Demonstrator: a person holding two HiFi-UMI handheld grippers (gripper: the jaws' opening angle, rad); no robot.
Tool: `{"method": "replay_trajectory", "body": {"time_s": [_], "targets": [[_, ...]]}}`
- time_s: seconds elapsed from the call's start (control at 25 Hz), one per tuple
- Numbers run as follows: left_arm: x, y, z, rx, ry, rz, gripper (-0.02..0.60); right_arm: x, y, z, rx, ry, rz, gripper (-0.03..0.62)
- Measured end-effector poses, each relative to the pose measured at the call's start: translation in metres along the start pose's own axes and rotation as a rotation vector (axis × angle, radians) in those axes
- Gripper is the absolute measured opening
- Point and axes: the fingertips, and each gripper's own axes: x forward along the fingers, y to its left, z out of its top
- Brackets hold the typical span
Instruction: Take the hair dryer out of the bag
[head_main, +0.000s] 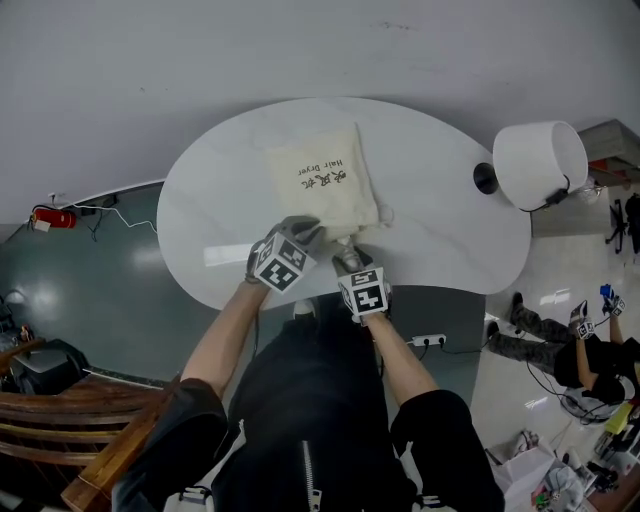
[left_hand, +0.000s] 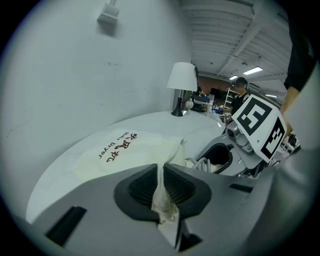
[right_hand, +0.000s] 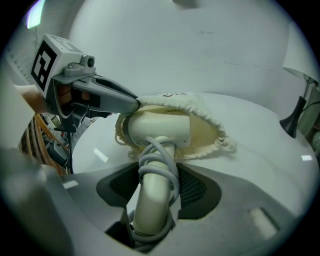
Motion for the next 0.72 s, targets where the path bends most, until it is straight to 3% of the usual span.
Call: {"method": "replay_trajectory", "body": {"time_s": [0.52, 0.72], "targets": [[-0.010, -0.015, -0.008, 0.001, -0.007, -0.018, 0.039, -0.031, -0.004, -0.029, 0.023, -0.006, -0.015, 0.225], [-0.017, -0.021, -0.005, -0.023, -0.048, -0.028, 0.063, -0.044, -0.001, -0.036, 0.027, -0.010, -0.014, 0.225]]}}
